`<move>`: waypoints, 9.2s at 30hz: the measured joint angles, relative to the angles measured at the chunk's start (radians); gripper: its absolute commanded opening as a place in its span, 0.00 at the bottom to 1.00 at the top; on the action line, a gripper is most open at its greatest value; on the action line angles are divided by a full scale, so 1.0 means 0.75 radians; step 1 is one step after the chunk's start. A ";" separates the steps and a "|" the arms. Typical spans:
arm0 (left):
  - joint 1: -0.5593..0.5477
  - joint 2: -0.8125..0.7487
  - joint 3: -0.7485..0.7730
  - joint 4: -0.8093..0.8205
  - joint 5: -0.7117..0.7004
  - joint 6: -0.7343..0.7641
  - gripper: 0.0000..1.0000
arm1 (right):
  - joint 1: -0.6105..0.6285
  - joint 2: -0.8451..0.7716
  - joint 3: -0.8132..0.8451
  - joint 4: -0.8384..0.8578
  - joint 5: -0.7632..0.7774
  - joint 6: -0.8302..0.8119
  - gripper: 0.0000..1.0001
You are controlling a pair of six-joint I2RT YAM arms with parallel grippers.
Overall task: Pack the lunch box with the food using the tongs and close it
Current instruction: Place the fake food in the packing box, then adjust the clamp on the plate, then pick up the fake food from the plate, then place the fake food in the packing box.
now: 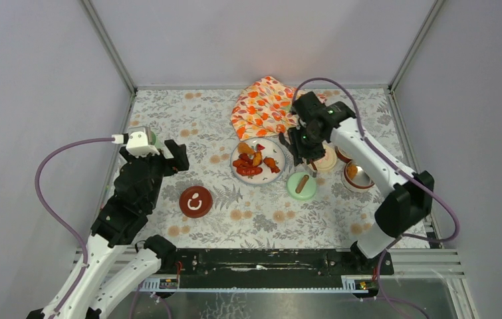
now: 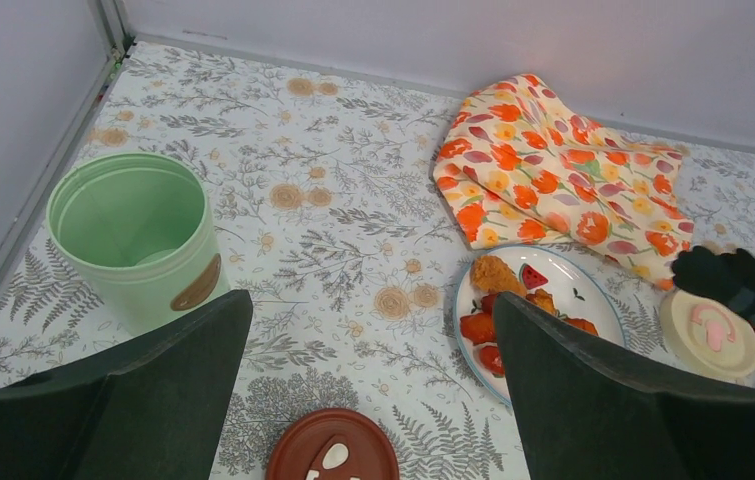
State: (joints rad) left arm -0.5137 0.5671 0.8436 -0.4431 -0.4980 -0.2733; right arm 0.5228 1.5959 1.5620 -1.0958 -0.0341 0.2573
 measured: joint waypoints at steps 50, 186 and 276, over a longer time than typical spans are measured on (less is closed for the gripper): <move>0.067 0.014 -0.007 0.002 0.033 -0.001 0.98 | 0.258 0.876 0.621 0.068 0.019 -0.385 0.50; 0.094 0.389 -0.050 0.262 0.520 -0.835 0.99 | 0.374 0.069 -0.111 0.629 -0.106 -0.311 0.49; 0.136 0.153 0.060 -0.032 0.145 -0.040 0.98 | 0.014 -0.132 -0.085 0.084 0.291 0.093 0.06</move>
State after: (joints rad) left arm -0.4114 0.6815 0.8883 -0.4667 -0.3889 -0.3035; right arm 0.5331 1.4967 1.4982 -1.0328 0.1841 0.3271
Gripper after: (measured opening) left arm 0.984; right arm 0.335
